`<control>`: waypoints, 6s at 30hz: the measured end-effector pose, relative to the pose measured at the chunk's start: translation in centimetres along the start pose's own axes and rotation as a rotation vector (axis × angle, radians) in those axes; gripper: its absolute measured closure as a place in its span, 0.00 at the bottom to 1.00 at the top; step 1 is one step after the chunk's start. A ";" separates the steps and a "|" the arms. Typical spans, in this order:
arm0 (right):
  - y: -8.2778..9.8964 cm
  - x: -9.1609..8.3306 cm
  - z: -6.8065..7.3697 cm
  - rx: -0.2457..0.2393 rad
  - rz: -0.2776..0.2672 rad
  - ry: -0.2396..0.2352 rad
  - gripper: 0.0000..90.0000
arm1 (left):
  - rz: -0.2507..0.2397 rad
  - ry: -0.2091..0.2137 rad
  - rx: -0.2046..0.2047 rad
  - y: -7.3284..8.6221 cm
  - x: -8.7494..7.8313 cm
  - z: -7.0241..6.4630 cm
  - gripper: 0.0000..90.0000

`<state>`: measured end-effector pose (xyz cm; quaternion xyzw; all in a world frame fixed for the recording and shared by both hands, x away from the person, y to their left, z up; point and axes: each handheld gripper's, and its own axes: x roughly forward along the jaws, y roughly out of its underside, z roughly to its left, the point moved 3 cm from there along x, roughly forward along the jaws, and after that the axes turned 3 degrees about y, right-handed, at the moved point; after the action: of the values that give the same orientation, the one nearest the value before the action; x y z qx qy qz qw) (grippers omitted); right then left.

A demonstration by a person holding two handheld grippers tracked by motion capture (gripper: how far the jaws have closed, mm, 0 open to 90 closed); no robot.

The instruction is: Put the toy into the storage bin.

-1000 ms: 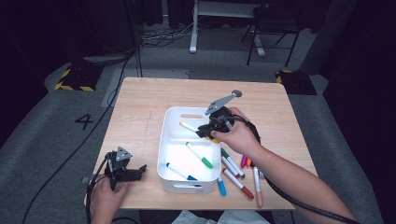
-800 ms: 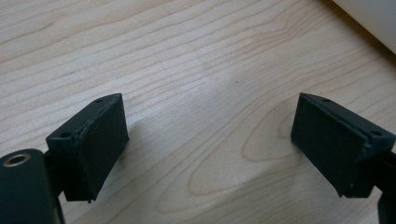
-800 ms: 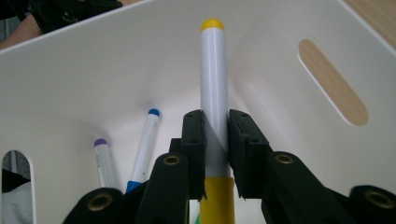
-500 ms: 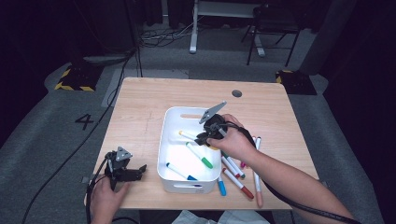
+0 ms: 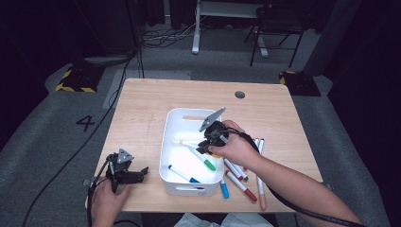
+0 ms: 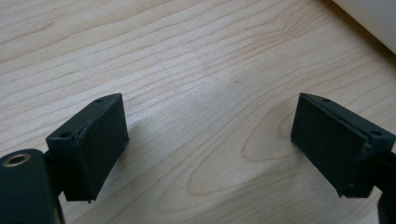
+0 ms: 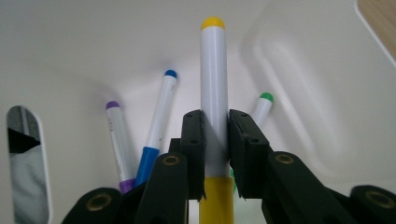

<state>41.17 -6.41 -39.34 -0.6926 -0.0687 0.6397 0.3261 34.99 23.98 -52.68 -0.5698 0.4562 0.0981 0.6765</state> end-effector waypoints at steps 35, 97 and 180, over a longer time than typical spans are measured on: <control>5.0 -8.1 -4.2 0.165 -0.212 0.067 0.49 | -0.002 0.001 0.000 0.0 0.0 0.0 0.13; 16.0 1.5 -10.4 0.425 0.007 0.187 0.57 | 0.000 0.000 -0.005 0.0 0.0 -0.1 0.13; 1.6 -6.4 -2.9 0.086 -0.206 0.081 0.85 | -0.002 0.001 -0.011 0.1 0.0 -0.1 0.13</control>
<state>42.27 -12.00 -34.87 -0.6926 -0.0991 0.5765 0.4220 34.87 23.91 -52.71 -0.5740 0.4554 0.0999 0.6732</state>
